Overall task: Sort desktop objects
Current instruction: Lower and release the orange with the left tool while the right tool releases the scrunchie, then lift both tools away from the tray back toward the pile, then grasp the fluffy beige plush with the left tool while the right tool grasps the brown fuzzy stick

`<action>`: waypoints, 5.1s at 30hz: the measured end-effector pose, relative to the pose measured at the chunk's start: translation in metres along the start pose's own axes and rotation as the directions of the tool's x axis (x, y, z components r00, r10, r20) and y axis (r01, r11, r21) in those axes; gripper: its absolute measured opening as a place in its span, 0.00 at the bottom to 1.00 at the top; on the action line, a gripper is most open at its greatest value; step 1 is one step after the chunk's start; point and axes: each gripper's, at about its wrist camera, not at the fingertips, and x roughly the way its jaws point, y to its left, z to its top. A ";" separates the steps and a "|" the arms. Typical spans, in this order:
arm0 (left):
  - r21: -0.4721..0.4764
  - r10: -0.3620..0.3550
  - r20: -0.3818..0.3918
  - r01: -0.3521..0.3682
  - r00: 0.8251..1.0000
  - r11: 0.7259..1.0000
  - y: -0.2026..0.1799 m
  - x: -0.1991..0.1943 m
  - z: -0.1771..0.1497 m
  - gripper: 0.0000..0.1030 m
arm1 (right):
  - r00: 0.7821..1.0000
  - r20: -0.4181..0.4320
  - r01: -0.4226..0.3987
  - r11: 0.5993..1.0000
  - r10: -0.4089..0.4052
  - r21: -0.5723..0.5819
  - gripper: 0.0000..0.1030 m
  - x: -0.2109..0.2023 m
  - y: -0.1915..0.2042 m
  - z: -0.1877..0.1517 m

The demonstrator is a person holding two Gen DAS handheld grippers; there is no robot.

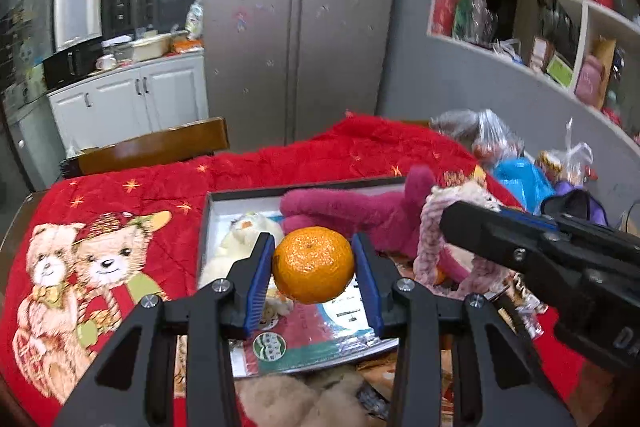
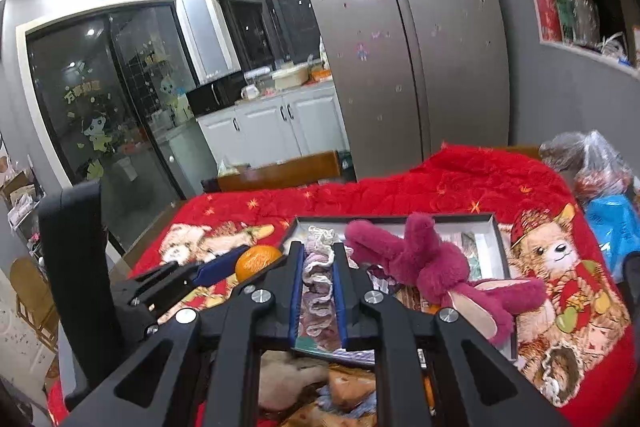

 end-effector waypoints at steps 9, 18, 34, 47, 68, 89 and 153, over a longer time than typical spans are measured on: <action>0.030 -0.048 -0.075 0.050 0.996 0.998 -0.009 0.030 -0.014 0.40 | 0.994 -0.109 0.030 0.998 -0.024 0.052 0.14 0.040 -0.027 -0.014; 0.087 -0.047 -0.091 0.055 0.995 0.995 -0.029 0.039 -0.026 0.40 | 0.989 -0.139 0.050 0.999 -0.047 0.019 0.15 0.055 -0.025 -0.020; 0.043 -0.059 -0.153 0.066 0.986 0.997 -0.016 0.058 -0.031 0.40 | 0.985 -0.169 0.049 0.998 -0.044 0.028 0.15 0.067 -0.033 -0.026; 0.038 -0.010 -0.133 0.015 0.991 0.999 -0.008 0.055 -0.029 0.76 | 0.984 -0.177 0.034 0.998 -0.023 0.060 0.62 0.071 -0.037 -0.027; 0.043 0.001 -0.006 -0.001 1.000 0.999 -0.004 0.009 -0.010 0.99 | 0.992 -0.119 0.058 0.996 -0.050 0.067 0.77 0.048 -0.040 -0.014; 0.008 0.027 0.340 -0.032 0.940 0.999 0.007 -0.179 -0.005 1.00 | 0.950 0.312 -0.022 1.000 0.022 -0.003 1.00 -0.127 0.016 0.010; -0.057 0.055 -0.172 -0.066 0.984 0.996 0.027 -0.009 -0.134 0.52 | 0.900 -0.289 0.319 0.945 -0.325 -0.069 0.61 -0.011 -0.118 -0.132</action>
